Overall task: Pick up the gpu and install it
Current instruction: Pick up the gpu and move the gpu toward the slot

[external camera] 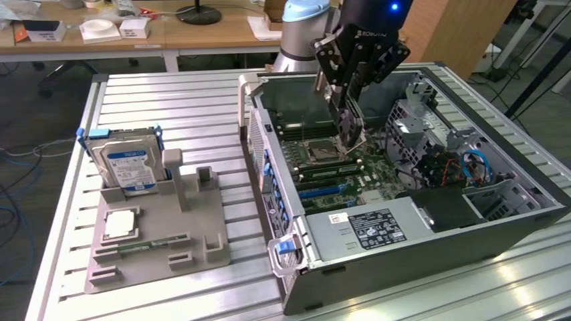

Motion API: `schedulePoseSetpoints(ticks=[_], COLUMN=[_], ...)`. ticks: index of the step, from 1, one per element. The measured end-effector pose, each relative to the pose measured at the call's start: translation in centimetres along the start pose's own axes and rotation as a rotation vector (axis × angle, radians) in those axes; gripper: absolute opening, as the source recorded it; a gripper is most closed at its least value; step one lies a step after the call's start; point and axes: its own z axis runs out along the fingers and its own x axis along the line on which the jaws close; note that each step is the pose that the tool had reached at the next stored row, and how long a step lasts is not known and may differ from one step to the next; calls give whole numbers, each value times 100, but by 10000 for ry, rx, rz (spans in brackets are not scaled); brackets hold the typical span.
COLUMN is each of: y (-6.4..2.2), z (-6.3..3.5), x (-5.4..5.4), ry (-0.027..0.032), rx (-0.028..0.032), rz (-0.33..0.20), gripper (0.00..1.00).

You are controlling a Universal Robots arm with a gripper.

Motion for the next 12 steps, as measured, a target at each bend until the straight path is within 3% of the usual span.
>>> schedulePoseSetpoints(ticks=[12], y=[13], z=[1], x=[-164], ry=[1], rx=[1], rz=[-6], gripper=[26])
